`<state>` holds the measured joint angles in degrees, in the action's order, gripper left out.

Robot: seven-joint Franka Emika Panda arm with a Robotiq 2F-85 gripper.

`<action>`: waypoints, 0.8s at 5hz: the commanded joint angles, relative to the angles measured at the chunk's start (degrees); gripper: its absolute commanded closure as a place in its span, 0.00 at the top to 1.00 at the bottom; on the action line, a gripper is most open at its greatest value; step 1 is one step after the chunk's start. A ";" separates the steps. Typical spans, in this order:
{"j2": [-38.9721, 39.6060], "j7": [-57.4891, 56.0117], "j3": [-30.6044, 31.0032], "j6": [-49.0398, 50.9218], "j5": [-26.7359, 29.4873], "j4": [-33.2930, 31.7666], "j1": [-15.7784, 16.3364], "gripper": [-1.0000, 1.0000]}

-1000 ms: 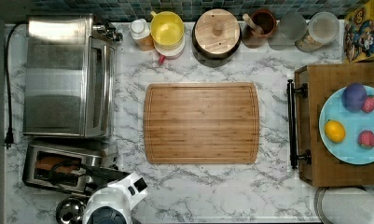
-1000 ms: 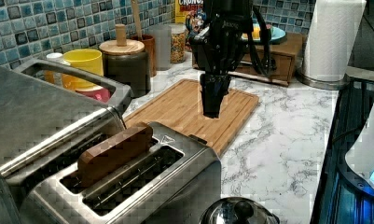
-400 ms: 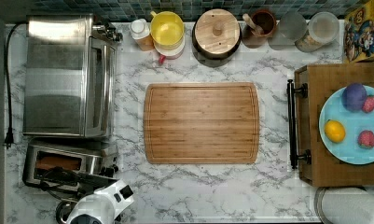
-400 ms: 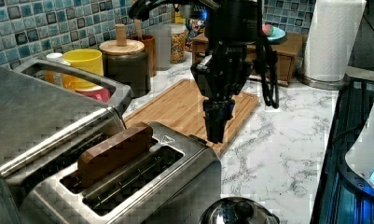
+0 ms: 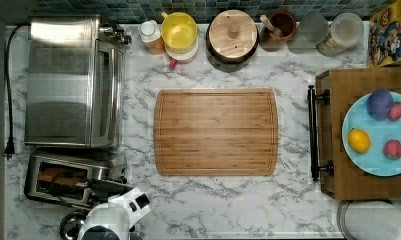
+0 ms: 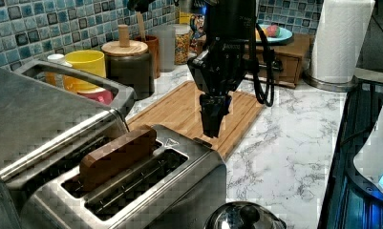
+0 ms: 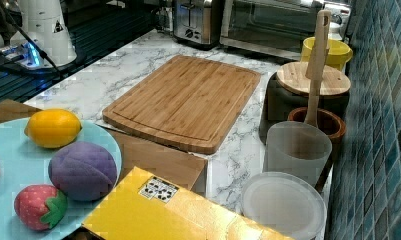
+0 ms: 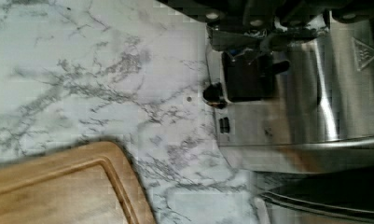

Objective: Turn on the toaster.

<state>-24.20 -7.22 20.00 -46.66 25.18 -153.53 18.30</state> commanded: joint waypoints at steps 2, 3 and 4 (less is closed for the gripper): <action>4.10 -2.10 -1.83 -3.78 2.19 3.56 1.74 0.00; 7.01 0.48 -1.77 -2.93 -0.93 4.52 0.74 0.00; 9.74 2.03 -1.54 -5.35 -1.67 4.13 -0.02 0.00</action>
<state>-17.83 -7.32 17.49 -51.28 24.24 -152.98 19.12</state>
